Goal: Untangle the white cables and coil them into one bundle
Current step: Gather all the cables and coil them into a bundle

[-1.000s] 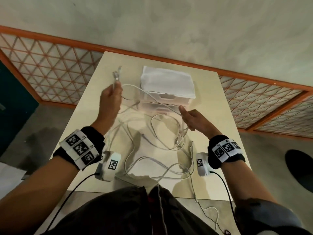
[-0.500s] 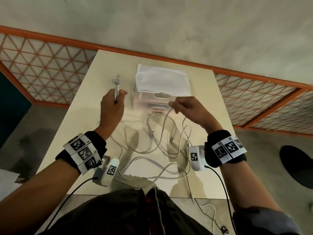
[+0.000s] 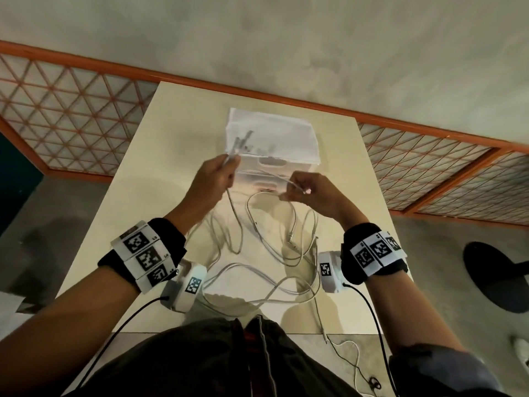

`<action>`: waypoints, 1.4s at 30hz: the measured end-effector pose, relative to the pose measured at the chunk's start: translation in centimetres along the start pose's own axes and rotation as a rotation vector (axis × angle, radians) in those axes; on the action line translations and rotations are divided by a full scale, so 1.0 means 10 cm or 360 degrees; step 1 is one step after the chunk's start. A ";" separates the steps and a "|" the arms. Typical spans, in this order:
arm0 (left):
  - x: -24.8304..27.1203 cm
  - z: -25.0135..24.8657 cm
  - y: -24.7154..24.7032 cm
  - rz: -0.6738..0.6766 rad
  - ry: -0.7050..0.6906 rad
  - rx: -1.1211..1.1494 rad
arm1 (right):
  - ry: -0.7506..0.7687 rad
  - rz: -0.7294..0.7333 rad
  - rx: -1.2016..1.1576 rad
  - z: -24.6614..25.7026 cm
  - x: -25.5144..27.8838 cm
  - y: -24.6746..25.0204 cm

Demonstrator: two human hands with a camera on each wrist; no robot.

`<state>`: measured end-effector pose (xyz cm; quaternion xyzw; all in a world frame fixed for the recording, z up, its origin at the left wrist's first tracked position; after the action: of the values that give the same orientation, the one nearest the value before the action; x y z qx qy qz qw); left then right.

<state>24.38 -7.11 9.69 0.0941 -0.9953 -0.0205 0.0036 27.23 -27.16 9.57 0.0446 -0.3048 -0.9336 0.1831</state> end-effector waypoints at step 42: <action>0.34 0.58 -0.02 0.1014 0.0090 -0.1082 | -0.0689 -0.0405 0.0947 -1.01 0.35 0.09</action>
<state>20.97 -7.68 3.87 -0.2223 -0.9110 -0.3408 0.0676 26.21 -34.72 2.08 -0.0649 -0.5859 -0.8075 -0.0235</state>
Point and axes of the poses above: each hand's wrist, its own x-axis away from the middle knuckle, its own y-axis out of the back of the hand, z = x × y, the point moved 7 cm from there along -x, towards the middle knuckle, and after that the axes turned 6 degrees about -z, right-handed, at the moved point
